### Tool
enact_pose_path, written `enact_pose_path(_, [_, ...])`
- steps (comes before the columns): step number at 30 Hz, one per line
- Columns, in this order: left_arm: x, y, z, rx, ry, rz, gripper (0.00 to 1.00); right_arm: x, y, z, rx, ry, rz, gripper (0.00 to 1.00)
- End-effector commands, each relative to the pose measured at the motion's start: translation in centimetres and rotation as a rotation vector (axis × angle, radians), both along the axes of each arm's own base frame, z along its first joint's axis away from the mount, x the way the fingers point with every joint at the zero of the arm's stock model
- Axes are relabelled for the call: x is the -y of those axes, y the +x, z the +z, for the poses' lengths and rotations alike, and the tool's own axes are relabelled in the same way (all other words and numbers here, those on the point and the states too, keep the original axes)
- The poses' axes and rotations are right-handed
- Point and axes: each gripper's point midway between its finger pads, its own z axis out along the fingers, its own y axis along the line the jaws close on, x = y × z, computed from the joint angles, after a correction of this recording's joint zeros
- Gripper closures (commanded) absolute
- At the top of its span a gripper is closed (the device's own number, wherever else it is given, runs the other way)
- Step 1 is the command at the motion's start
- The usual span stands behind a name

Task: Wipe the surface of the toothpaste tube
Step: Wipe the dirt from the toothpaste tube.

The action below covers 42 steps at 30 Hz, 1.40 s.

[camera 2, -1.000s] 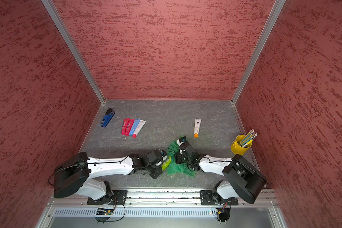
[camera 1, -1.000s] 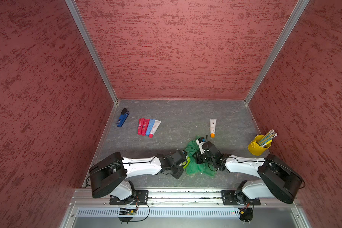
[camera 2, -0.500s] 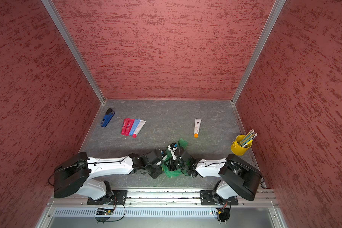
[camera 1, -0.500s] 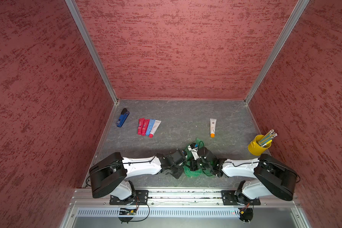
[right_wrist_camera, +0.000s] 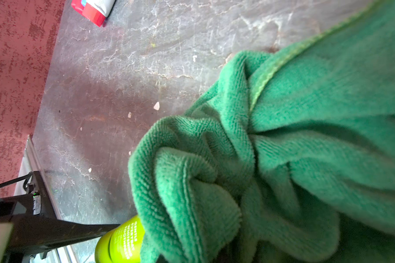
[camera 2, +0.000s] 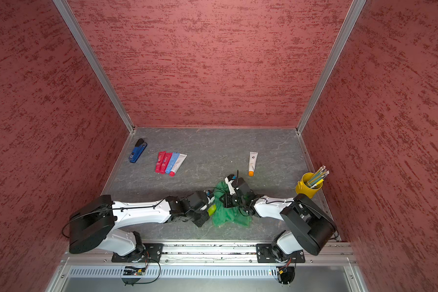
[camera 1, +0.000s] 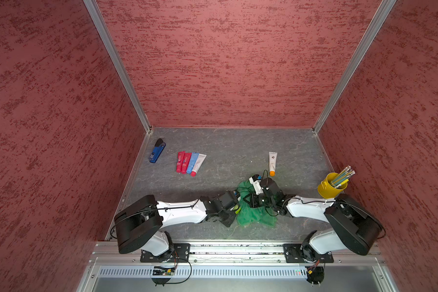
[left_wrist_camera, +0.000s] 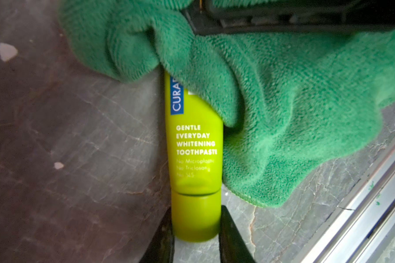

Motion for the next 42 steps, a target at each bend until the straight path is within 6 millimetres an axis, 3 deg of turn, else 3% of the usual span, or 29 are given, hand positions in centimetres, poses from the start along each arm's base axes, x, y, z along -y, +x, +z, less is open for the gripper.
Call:
enact_pose_path(1, [0.0,0.0,0.0,0.002,-0.003,-0.001,1.00,5.0,0.6,-3.5,-0.037,-0.227,-0.130,1.00])
enact_pose_path(6, [0.1,0.0,0.0,-0.003,-0.002,-0.005,1.00,5.8,1.5,-2.8,-0.019,-0.246,-0.151,1.00])
enact_pose_path(9, [0.2,0.0,-0.1,-0.004,0.000,-0.007,1.00,5.1,1.2,-2.8,-0.027,-0.219,-0.118,1.00])
enact_pose_path(12, [0.2,0.0,-0.1,-0.005,-0.001,-0.006,1.00,2.5,-0.8,-2.2,-0.056,-0.126,-0.011,1.00])
enact_pose_path(17, [0.2,0.0,-0.1,-0.005,0.001,-0.005,1.00,-1.8,-5.8,-2.8,-0.141,-0.039,0.145,1.00])
enact_pose_path(21, [0.2,0.0,-0.2,-0.005,0.003,-0.004,1.00,-3.6,-8.8,-3.4,-0.191,0.019,0.216,1.00])
enact_pose_path(25, [0.1,0.0,-0.1,-0.003,0.001,-0.001,1.00,-4.0,-9.6,-3.9,-0.210,0.044,0.232,1.00])
enact_pose_path(29, [0.1,0.1,-0.1,-0.001,0.000,0.000,1.00,-3.6,-8.5,-4.1,-0.186,0.003,0.202,1.00])
enact_pose_path(37, [-0.1,0.0,0.1,0.005,-0.005,0.006,1.00,3.6,-0.4,-3.4,-0.073,-0.058,-0.125,1.00])
enact_pose_path(42, [-0.1,0.1,0.2,0.006,-0.014,0.006,1.00,5.6,1.9,-3.1,-0.025,-0.146,-0.192,1.00])
